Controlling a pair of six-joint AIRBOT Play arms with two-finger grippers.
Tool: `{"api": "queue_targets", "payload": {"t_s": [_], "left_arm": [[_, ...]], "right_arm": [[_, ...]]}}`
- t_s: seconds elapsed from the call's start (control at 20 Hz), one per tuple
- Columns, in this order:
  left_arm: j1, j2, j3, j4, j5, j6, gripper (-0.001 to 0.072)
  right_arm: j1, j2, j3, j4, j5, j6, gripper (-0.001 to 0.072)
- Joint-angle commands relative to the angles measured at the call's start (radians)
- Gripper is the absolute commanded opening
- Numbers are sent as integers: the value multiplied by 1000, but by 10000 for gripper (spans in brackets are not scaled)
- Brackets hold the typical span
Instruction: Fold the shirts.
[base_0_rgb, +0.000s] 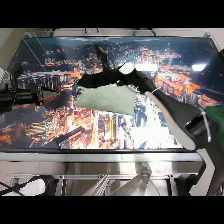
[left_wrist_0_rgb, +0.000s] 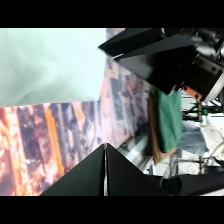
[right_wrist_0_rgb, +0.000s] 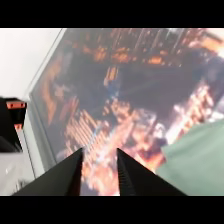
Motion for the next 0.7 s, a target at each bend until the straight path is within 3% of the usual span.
{"api": "queue_targets", "payload": {"t_s": [0.0,0.25,0.35,0.45,0.5,0.55,0.65], "left_arm": [[4,10,-23,-96,-55,43,16],[4,48,-23,-105,-43,43,14],[4,61,-23,-105,-43,43,13],[4,72,-23,-105,-40,43,13],[4,72,-23,-105,-43,43,13],[4,72,-23,-102,-42,43,13],[4,72,-23,-95,-39,43,13]], "right_arm": [[-140,77,23,-238,377,163,311],[-373,175,-61,-567,537,359,311],[-454,214,-162,-593,512,385,311],[-499,262,-315,-580,369,387,314],[-507,280,-396,-549,277,387,448],[-508,282,-469,-483,196,359,660],[-496,254,-570,-315,103,251,698]]}}
